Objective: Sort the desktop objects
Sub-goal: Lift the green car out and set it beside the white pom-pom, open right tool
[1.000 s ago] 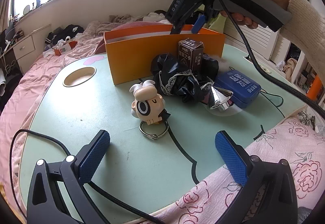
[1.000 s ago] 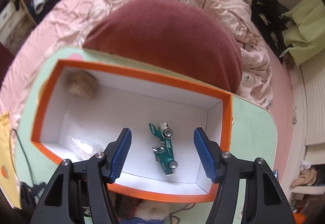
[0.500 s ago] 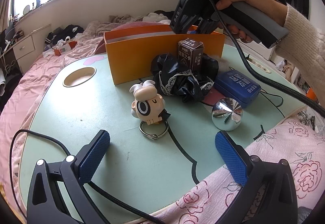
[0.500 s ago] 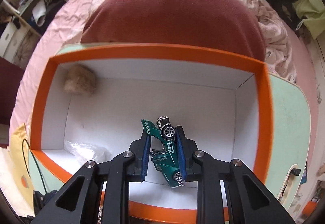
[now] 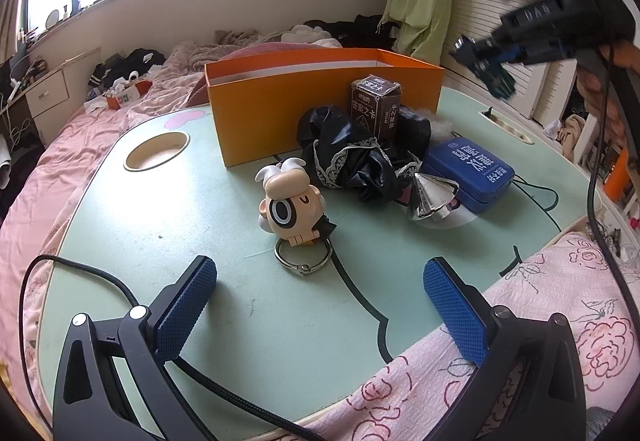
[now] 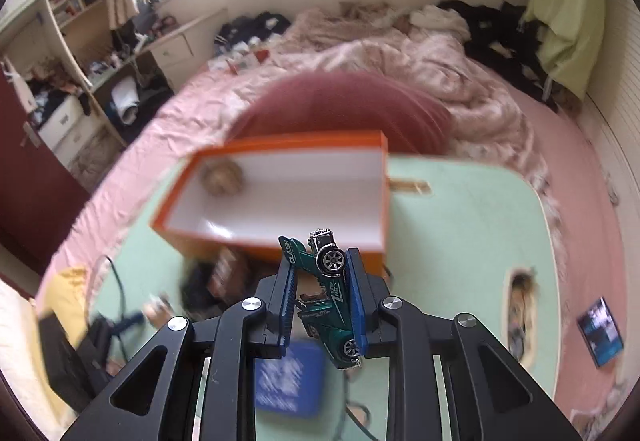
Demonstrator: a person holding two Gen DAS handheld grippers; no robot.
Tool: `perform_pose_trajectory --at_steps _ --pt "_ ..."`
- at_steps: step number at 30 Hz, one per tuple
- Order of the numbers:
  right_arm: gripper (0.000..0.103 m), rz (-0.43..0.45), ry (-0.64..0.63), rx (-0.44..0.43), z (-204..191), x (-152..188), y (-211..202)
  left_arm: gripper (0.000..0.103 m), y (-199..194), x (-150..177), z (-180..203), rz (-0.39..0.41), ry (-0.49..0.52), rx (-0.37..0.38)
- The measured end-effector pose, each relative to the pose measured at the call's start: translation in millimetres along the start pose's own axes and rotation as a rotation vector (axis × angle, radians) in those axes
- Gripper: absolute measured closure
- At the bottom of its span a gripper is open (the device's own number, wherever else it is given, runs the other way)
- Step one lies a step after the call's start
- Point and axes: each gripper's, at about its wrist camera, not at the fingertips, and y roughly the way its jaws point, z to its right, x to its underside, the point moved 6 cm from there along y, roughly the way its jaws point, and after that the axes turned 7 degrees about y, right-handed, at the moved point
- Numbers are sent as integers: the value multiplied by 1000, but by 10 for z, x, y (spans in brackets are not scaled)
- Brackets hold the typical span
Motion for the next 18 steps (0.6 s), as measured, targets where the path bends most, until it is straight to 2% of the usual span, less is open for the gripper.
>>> perform_pose_trajectory --at_steps 6,9,11,12,14,16,18 --pt "80 -95 76 -3 224 359 486 0 0 0 -2 0 0 0" --pt "78 -67 81 -21 177 383 537 0 1 0 -4 0 0 1" --pt "75 -16 95 -38 142 361 479 0 0 -1 -5 1 0 0" --pt "66 8 91 -51 109 359 441 0 1 0 -5 0 0 0" --pt "38 69 82 -79 79 410 322 0 1 0 -5 0 0 0" --pt "32 122 57 -87 41 485 215 0 1 -1 -6 0 0 0" --pt "32 152 27 -76 48 619 132 0 1 0 -6 0 0 0"
